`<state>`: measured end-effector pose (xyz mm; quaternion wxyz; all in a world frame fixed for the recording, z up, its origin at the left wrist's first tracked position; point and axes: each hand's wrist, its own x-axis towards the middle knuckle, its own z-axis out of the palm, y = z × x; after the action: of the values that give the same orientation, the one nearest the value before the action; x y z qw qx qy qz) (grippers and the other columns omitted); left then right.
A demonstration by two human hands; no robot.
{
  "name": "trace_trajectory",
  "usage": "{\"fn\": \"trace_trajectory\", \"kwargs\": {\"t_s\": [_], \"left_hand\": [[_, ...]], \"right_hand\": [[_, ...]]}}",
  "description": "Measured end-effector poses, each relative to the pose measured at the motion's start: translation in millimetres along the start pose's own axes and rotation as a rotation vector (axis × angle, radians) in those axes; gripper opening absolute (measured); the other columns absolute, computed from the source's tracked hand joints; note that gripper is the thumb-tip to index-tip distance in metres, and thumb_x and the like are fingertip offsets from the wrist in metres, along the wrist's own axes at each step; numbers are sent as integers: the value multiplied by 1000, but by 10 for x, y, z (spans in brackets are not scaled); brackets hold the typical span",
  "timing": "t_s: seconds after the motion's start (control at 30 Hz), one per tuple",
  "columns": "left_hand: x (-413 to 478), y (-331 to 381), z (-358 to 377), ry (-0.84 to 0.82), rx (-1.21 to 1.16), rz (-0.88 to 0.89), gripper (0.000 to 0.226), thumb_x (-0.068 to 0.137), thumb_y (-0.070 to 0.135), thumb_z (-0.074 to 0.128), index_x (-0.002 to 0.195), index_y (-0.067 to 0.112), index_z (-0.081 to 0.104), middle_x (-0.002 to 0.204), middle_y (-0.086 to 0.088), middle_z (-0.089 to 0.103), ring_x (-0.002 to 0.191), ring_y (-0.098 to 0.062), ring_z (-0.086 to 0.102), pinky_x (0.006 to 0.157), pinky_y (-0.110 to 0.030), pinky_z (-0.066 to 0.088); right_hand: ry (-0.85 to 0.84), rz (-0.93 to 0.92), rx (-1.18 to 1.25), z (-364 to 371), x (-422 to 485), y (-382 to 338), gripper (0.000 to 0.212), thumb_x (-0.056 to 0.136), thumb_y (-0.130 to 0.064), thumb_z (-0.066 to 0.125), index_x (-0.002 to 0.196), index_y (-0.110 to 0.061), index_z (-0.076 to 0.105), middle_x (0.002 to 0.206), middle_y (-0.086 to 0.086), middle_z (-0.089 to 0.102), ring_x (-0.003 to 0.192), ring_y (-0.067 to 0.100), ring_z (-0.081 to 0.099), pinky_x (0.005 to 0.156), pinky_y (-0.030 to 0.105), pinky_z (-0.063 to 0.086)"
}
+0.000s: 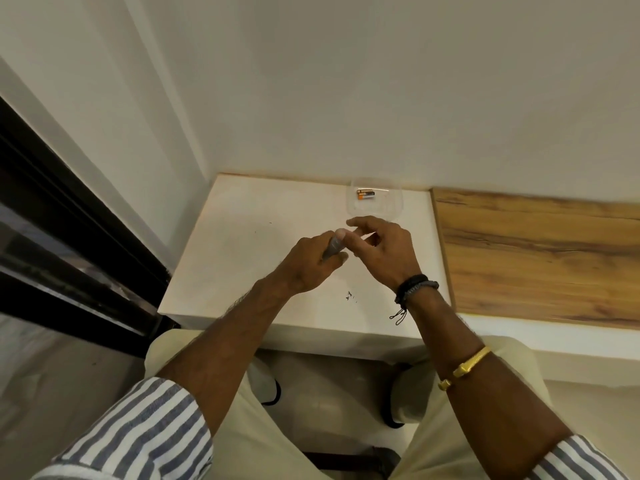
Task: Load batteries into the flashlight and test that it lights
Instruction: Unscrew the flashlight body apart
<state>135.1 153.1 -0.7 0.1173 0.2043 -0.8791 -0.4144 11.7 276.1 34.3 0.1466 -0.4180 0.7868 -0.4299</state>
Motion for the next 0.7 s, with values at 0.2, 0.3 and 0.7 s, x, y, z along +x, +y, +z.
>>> {"fn": "trace_trajectory", "kwargs": {"t_s": [0.2, 0.3, 0.7], "left_hand": [[20, 28, -6, -37, -62, 4, 28, 101, 27, 60, 120, 8, 58, 97, -2, 72, 81, -15, 64, 76, -31, 53], [48, 7, -4, -57, -48, 4, 16, 100, 23, 61, 109, 9, 59, 92, 3, 69, 77, -5, 62, 72, -27, 48], [87, 15, 3, -59, -57, -29, 19, 97, 15, 66, 115, 9, 63, 108, 0, 73, 97, -7, 66, 85, -21, 53]], "right_hand": [[-87, -100, -41, -2, -17, -4, 20, 92, -22, 73, 110, -16, 75, 101, -1, 71, 86, 10, 64, 76, 28, 54], [-15, -49, -31, 20, -21, -15, 26, 90, -34, 74, 112, -20, 74, 99, -5, 72, 83, 5, 64, 74, 22, 55], [40, -65, -126, 59, -6, -55, 18, 93, -32, 71, 95, -16, 77, 86, -2, 74, 78, 14, 66, 77, 39, 58]]}}
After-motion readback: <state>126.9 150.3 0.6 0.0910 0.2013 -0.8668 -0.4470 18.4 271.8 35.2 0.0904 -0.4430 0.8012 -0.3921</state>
